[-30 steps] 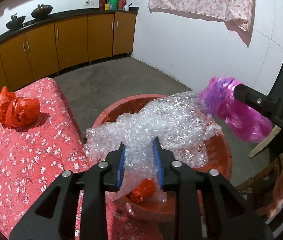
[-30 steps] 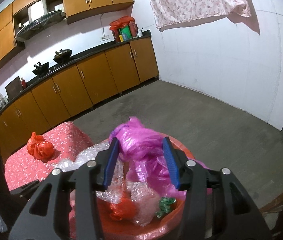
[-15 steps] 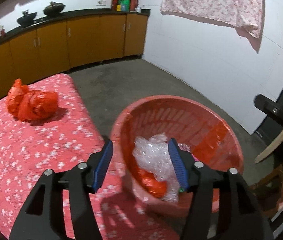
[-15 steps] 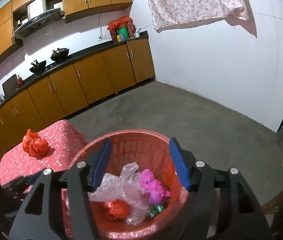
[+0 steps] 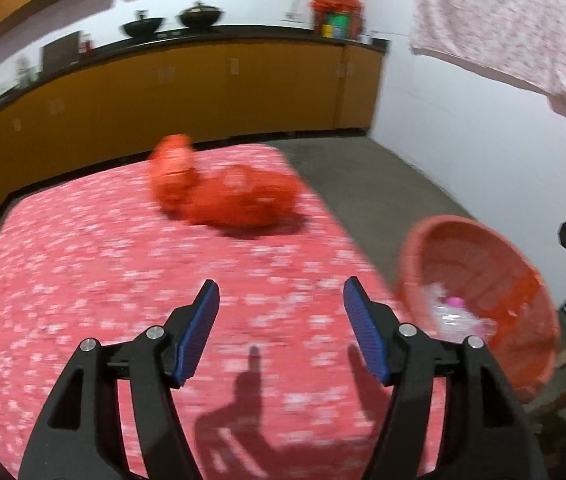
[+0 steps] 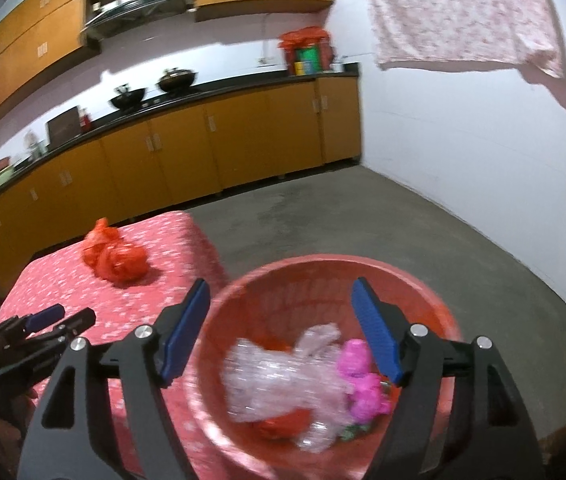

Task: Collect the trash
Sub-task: 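Grasp the large orange-red bag with the left tool while the right tool grasps the small one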

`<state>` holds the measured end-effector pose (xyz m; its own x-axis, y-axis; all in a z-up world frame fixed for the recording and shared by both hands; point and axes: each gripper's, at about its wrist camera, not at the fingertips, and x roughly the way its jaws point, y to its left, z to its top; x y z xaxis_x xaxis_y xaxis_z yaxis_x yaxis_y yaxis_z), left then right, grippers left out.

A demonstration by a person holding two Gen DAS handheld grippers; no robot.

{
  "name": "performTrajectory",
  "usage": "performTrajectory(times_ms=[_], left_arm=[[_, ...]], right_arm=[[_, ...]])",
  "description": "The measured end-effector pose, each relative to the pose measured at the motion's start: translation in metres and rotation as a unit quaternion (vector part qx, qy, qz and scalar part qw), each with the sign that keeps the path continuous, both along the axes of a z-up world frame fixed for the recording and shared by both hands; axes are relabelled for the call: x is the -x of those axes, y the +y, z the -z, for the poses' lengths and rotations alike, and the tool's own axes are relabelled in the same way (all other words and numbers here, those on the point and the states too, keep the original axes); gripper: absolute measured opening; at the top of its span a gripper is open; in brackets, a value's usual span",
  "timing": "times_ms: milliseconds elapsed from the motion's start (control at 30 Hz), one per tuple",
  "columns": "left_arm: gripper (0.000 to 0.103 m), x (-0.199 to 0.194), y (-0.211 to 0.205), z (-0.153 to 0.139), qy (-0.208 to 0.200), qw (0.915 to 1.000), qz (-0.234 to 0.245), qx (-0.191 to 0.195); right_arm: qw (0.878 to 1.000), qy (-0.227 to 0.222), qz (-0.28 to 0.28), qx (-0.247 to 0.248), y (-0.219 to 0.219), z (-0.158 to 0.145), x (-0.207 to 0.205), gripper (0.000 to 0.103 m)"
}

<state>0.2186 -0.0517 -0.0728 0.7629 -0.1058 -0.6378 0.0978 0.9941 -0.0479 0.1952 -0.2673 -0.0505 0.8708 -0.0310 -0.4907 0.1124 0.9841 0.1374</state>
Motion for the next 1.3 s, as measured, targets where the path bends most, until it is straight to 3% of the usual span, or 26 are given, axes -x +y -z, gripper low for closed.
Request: performTrajectory(times_ms=[333,400,667,1100,1233,1300], left_arm=[[0.069,-0.004,0.125,0.004,0.000,0.9916,-0.127,-0.026],[0.076,-0.004,0.149,0.005,-0.004,0.9882,-0.150,-0.031],[0.080,-0.011,0.208,0.011,-0.009,0.9809,-0.192,-0.029],[0.082,-0.033,0.224,0.019,-0.007,0.9807,-0.195,-0.018],[0.082,-0.039,0.219,0.018,-0.006,0.9819,-0.188,-0.017],[0.082,-0.041,0.215,0.017,-0.007,0.9824,-0.186,-0.017]], right_arm=[[0.990,0.010,-0.137,0.015,0.112,0.010,-0.066,0.090],[0.988,0.015,-0.150,0.027,0.133,0.015,-0.085,0.094],[0.982,0.035,-0.175,0.065,0.182,0.033,-0.160,0.099],[0.966,0.095,-0.230,0.076,0.211,0.058,-0.221,0.098],[0.960,0.111,-0.245,0.079,0.215,0.064,-0.224,0.077],[0.959,0.113,-0.247,0.078,0.214,0.064,-0.223,0.074]])
